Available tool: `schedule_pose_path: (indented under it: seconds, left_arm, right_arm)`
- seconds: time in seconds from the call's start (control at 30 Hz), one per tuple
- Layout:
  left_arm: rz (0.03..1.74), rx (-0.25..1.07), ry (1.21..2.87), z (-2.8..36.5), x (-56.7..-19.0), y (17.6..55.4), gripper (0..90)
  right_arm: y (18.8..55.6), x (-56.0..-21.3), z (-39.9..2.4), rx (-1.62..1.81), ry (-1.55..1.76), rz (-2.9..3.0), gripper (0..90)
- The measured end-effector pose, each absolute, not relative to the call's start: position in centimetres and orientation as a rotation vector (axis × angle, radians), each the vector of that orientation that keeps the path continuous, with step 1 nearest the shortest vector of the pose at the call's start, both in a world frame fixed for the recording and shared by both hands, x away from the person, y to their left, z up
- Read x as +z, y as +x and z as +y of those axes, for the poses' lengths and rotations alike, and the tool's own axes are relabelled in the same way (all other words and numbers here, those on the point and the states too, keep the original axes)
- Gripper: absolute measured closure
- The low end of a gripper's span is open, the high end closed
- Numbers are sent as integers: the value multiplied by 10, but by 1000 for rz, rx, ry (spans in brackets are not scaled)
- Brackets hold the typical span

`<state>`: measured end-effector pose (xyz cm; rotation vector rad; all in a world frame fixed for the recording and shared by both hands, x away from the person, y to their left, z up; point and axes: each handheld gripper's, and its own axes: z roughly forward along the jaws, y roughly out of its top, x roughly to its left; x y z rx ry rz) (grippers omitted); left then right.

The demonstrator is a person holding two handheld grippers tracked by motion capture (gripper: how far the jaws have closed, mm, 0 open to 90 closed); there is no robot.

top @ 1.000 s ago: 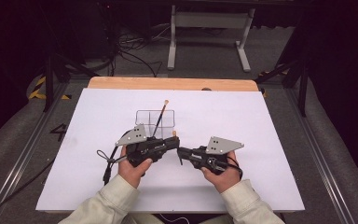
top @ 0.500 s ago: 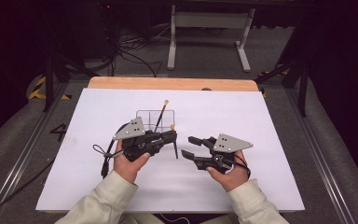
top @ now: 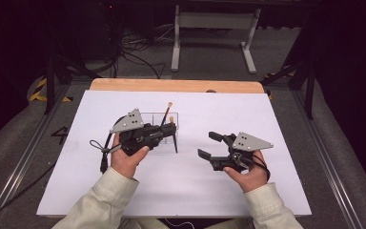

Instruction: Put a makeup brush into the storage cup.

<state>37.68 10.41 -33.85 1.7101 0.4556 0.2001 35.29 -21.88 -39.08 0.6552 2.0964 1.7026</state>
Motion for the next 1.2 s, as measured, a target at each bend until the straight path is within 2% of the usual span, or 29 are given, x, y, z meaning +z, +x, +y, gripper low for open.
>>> schedule_pose_path:
  seconds: [0.3,0.43,0.73,0.9,1.2]
  left_arm:
    - [454,233,1736,109,-327,384,836]
    - [458,251,1744,111,-324,386,836]
    - [462,279,1746,114,-322,391,836]
    - [479,289,1738,118,-321,395,836]
    - [498,321,1733,122,-319,401,836]
  right_arm:
    - [351,-389,-238,1679,684,2043,261]
    - [352,-391,-248,1656,707,2017,198]
    - [350,-392,-263,1629,772,1999,136]
    - [347,-394,-272,1605,795,1991,45]
    - [344,-398,-277,1563,824,2028,26]
